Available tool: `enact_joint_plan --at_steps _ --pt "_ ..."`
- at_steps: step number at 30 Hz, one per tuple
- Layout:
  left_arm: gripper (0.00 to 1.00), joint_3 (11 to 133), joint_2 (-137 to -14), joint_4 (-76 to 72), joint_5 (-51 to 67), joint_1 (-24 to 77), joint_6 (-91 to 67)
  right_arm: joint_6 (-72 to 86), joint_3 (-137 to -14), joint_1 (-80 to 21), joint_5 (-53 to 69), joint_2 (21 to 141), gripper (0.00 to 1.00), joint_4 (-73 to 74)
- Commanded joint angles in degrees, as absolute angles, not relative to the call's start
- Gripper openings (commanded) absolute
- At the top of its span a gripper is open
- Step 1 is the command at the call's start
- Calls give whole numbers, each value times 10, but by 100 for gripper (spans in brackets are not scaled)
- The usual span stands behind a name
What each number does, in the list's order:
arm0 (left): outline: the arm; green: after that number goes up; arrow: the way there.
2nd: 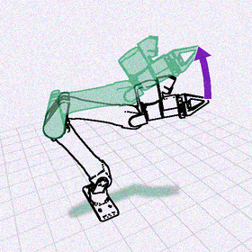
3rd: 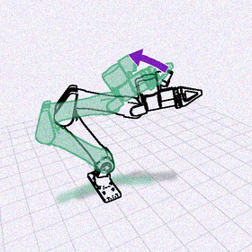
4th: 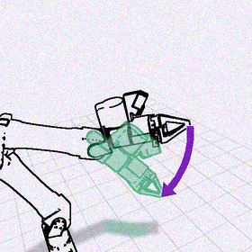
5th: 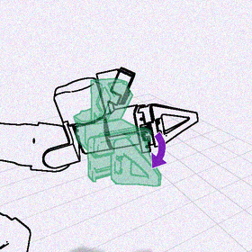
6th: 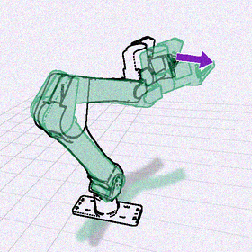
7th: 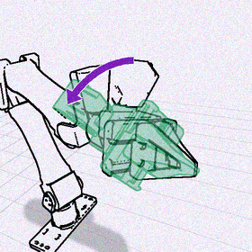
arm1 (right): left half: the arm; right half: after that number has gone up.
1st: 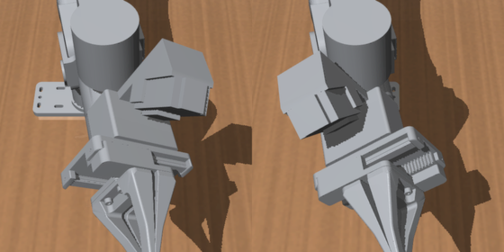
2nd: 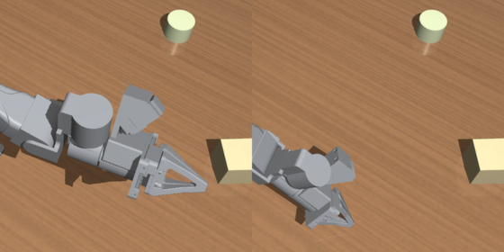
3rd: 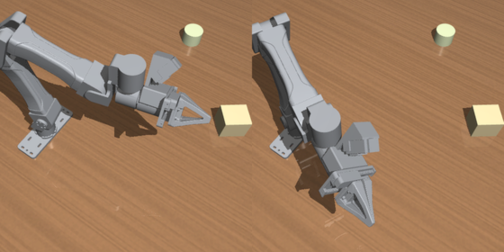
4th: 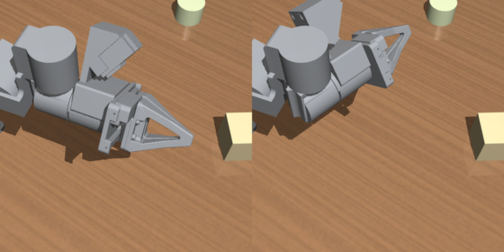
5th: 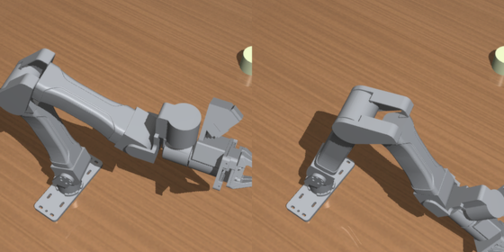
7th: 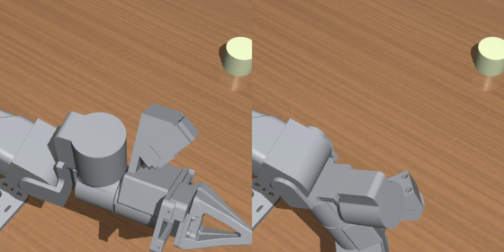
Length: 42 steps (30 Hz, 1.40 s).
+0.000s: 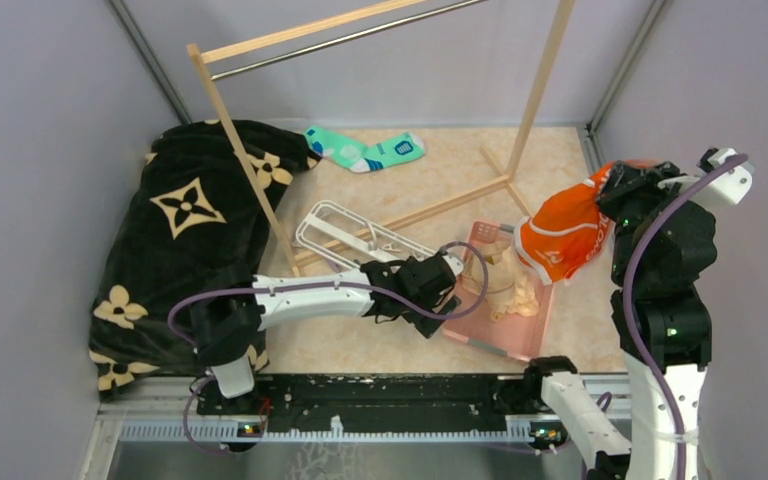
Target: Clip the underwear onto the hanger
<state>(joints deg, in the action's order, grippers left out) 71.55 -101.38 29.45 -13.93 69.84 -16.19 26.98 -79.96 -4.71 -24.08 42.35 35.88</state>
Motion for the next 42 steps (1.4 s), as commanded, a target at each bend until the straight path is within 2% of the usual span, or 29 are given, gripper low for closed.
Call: enact_joint_plan --at_steps 1,13,21,25,28,35,42 --pt "99 768 -1038 276 -125 712 -143 269 -826 -43 -241 422 0 322" --pt "99 963 -1199 193 10 722 -120 287 -929 -43 -355 440 0 291" --pt "99 1167 -1336 195 37 720 -88 285 -931 -43 -356 428 0 303" --pt "99 1230 -1355 216 32 714 -78 268 -918 -43 -296 419 0 277" --pt "99 1169 -1297 194 20 705 -74 243 -920 -43 -218 422 0 271" --pt "99 921 -1059 156 -36 704 -86 207 -913 -43 -49 439 0 276" --pt "99 730 -882 226 -103 704 -168 205 -912 -43 93 495 0 331"
